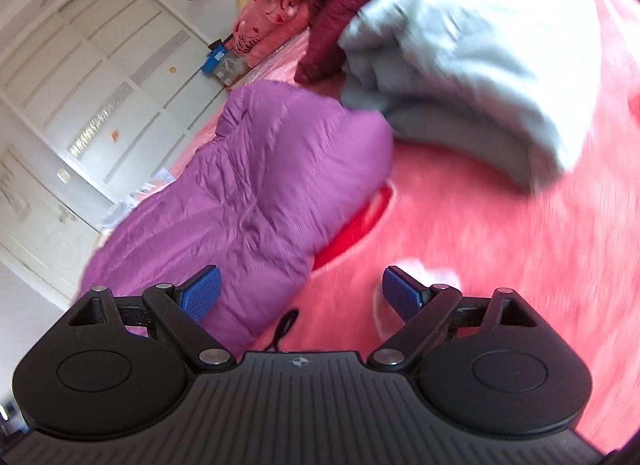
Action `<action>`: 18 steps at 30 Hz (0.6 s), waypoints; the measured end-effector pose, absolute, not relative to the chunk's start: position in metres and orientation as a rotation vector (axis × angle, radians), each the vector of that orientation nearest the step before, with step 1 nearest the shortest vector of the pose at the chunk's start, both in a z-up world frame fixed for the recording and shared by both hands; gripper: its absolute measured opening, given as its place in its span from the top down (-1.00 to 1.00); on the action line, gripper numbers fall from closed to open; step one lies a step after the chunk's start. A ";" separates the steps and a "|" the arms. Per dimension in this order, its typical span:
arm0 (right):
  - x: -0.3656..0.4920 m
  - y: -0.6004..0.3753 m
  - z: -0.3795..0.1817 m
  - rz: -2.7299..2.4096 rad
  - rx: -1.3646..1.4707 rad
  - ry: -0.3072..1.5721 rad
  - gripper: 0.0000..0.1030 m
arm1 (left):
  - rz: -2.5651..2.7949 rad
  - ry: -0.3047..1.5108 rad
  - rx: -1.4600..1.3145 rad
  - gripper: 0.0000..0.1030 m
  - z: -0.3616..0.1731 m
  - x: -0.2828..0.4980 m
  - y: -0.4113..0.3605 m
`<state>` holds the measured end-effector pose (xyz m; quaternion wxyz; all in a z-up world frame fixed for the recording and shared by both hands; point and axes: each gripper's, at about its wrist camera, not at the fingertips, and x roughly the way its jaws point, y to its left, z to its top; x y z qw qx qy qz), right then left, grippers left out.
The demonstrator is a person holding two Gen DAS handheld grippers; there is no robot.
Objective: Fold large clothes
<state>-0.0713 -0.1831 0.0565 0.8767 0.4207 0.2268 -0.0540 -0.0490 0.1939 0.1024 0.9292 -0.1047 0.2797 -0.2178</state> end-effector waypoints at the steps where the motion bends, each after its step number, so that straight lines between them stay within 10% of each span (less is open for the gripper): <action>1: -0.071 -0.183 0.054 -0.105 0.874 0.463 -1.00 | -0.454 0.609 -0.254 -0.98 0.099 -0.055 0.194; 18: -0.026 -0.200 0.029 0.124 1.032 0.326 -1.00 | -0.322 0.759 -0.615 -0.98 0.040 -0.038 0.199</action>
